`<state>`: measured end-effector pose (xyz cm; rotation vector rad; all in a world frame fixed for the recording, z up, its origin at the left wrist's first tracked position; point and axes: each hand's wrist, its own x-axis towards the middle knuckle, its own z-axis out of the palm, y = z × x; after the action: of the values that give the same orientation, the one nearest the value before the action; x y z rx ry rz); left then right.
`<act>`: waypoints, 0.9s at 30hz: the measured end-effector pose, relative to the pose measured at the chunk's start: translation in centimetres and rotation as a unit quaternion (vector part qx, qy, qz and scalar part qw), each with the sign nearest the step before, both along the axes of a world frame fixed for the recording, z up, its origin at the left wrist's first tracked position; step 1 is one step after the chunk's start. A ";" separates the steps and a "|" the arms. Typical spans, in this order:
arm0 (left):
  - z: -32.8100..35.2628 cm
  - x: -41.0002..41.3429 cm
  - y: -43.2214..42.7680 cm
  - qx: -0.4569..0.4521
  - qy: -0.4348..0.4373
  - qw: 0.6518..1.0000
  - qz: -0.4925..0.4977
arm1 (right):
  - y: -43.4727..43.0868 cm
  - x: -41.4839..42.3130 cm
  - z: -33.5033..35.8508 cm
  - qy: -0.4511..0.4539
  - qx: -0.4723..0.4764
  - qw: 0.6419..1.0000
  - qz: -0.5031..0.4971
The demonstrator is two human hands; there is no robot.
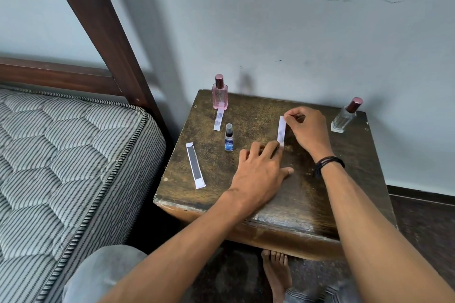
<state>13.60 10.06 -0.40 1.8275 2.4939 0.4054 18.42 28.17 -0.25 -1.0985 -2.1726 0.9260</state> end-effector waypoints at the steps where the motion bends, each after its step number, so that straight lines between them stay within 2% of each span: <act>1: 0.0 -0.1 0.2 -0.005 0.000 1.000 0.005 | 0.3 -0.1 -0.1 0.000 0.001 1.000 0.000; 9: 0.5 -0.7 1.3 -0.044 -0.027 0.998 0.022 | 1.4 -1.3 -0.5 -0.038 0.025 0.999 -0.007; 27: 0.9 -0.8 1.0 -0.046 -0.037 0.998 0.021 | 0.9 -1.3 -0.5 -0.078 0.038 0.996 -0.031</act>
<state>12.79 11.07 0.50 1.6978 2.4606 0.3463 17.11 29.10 -0.76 -1.2303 -2.2634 0.7470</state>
